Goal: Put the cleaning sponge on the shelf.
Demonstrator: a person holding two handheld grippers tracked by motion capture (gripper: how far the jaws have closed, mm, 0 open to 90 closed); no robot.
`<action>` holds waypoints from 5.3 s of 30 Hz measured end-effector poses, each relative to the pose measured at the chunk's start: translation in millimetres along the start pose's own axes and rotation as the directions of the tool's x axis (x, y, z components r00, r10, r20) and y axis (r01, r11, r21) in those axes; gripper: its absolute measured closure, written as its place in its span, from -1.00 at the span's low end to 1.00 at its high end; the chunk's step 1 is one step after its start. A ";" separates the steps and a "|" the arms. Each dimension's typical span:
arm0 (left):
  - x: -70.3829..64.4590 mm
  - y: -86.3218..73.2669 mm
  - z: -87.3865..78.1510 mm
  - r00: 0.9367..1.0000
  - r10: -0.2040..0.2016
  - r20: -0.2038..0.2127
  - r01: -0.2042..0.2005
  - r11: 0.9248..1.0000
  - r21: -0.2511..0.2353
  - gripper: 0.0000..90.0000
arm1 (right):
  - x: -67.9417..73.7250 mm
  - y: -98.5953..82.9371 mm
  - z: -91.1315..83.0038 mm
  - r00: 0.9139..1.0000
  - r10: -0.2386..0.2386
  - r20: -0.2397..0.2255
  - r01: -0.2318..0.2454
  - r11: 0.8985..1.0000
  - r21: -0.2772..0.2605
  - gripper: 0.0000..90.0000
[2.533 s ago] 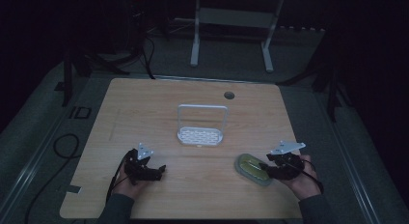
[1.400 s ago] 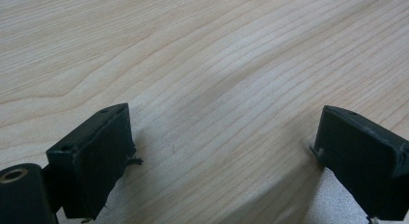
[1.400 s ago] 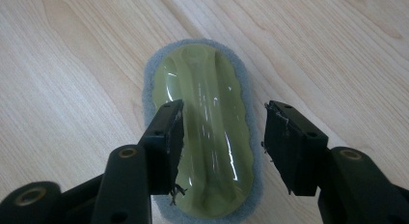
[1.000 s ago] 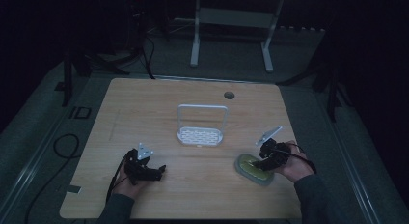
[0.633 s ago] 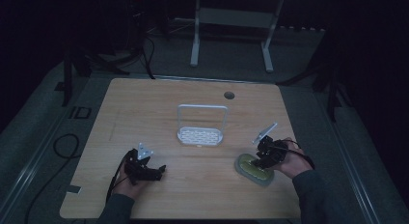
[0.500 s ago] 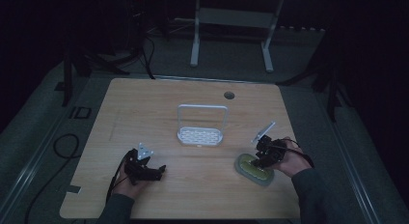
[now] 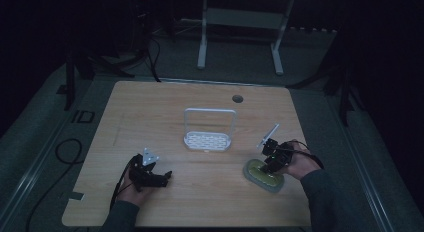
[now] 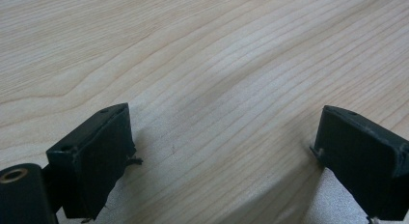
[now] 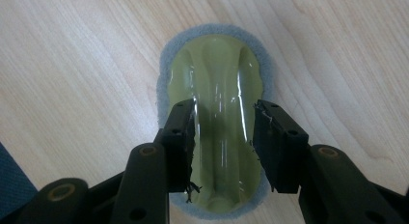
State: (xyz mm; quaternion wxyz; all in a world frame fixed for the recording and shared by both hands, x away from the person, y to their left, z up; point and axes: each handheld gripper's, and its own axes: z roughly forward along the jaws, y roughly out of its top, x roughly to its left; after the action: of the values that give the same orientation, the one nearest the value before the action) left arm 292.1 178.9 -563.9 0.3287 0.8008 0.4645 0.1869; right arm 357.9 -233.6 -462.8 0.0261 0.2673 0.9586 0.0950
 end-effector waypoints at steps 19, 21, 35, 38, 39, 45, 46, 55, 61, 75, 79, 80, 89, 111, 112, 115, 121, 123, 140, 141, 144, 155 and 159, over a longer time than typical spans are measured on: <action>0.0 0.0 0.0 1.000 0.000 0.000 0.000 1.000 0.000 -0.85 | -1.2 11.5 4.7 0.999 -0.027 -0.027 0.030 0.993 0.113 0.34; 0.0 0.0 0.0 1.000 0.000 0.000 0.000 1.000 0.000 -0.85 | -1.6 12.2 5.2 0.999 -0.026 -0.030 0.029 0.992 0.126 0.34; 0.0 0.0 0.0 1.000 0.000 0.000 0.000 1.000 0.000 -0.85 | -2.8 14.8 13.0 0.999 -0.039 -0.037 0.045 0.982 0.183 0.45; -0.1 0.0 0.0 1.000 -0.001 0.000 0.001 1.000 0.000 -0.85 | -2.5 15.3 15.5 0.998 -0.043 -0.038 0.050 0.980 0.193 0.51; 0.0 0.0 0.0 1.000 0.000 0.000 0.000 1.000 0.000 -0.85 | -2.5 15.3 15.9 0.998 -0.043 -0.040 0.050 0.980 0.194 0.52; 0.0 0.0 0.1 1.000 0.000 0.000 0.000 1.000 0.000 -0.85 | -1.5 15.9 17.0 0.998 -0.061 -0.036 0.067 0.978 0.198 0.58; 0.0 0.0 0.0 1.000 0.000 0.000 0.000 1.000 0.000 -0.85 | -1.5 16.2 16.7 0.997 -0.065 -0.033 0.070 0.978 0.196 0.59; 0.0 0.0 0.0 1.000 0.000 0.000 0.000 1.000 0.000 -0.85 | 2.6 21.0 9.4 0.995 -0.104 -0.006 0.104 0.981 0.164 0.59; -0.1 0.0 0.1 1.000 -0.001 0.000 0.001 1.000 0.000 -0.85 | 6.2 26.5 7.9 0.991 -0.131 0.008 0.128 0.982 0.140 0.59; 0.0 0.0 0.0 1.000 0.000 -0.001 0.000 1.000 0.000 -0.85 | 15.0 41.0 4.4 0.981 -0.193 0.034 0.187 0.975 0.121 0.59; 0.1 0.0 0.0 1.000 0.001 0.000 -0.001 1.000 0.000 -0.85 | 16.7 46.4 2.9 0.979 -0.200 0.035 0.196 0.975 0.103 0.59; 0.0 0.0 0.0 1.000 0.001 0.000 -0.001 1.000 0.000 -0.85 | 16.9 47.6 2.6 0.979 -0.201 0.034 0.197 0.975 0.103 0.59; 0.1 0.0 0.0 1.000 0.001 0.000 -0.001 1.000 0.000 -0.85 | 21.0 62.6 1.6 0.970 -0.235 0.054 0.231 0.970 0.070 0.59; -0.4 0.3 0.4 1.000 -0.002 0.000 0.002 1.000 -0.002 -0.85 | 28.9 91.1 -3.1 0.947 -0.311 0.074 0.309 0.950 0.045 0.59; -0.5 0.3 0.5 1.000 -0.003 0.000 0.003 1.000 -0.003 -0.85 | 29.5 92.0 -3.6 0.947 -0.313 0.078 0.310 0.950 0.045 0.59; -0.4 0.3 0.5 1.000 -0.001 0.000 0.001 1.000 -0.002 -0.85 | 30.2 94.8 -5.1 0.943 -0.323 0.082 0.321 0.946 0.040 0.59; -0.6 0.3 0.6 1.000 -0.003 0.000 0.003 1.000 -0.003 -0.85 | 31.8 102.3 -8.4 0.938 -0.337 0.085 0.335 0.941 0.036 0.59; -0.6 0.4 0.6 1.000 -0.003 0.000 0.003 1.000 -0.002 -0.85 | 32.0 105.7 -8.5 0.934 -0.346 0.092 0.344 0.938 0.034 0.59; -0.4 0.6 0.6 1.000 0.001 -0.001 -0.001 1.000 -0.002 -0.85 | 36.6 128.4 -15.0 0.913 -0.392 0.113 0.391 0.920 0.030 0.59; -0.5 0.6 0.6 1.000 -0.001 0.000 0.001 1.000 -0.002 -0.85 | 37.1 129.4 -15.8 0.913 -0.392 0.114 0.392 0.920 0.030 0.59; -0.4 0.6 0.6 1.000 0.001 0.000 -0.001 1.000 -0.002 -0.85 | 38.5 132.9 -17.0 0.908 -0.403 0.116 0.403 0.915 0.026 0.59; -0.6 0.7 0.8 1.000 -0.001 0.000 0.001 1.000 -0.003 -0.85 | 44.2 148.9 -18.8 0.885 -0.446 0.131 0.446 0.894 0.031 0.59; -0.6 0.7 0.8 1.000 -0.001 0.000 0.001 1.000 -0.003 -0.85 | 45.3 153.7 -20.4 0.879 -0.458 0.135 0.459 0.888 0.025 0.59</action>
State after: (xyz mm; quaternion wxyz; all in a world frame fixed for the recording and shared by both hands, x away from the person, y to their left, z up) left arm 292.8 177.8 -563.9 0.3299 0.8002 0.4646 0.1872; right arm 395.1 -84.6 -412.7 0.1148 0.0389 0.9901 0.0711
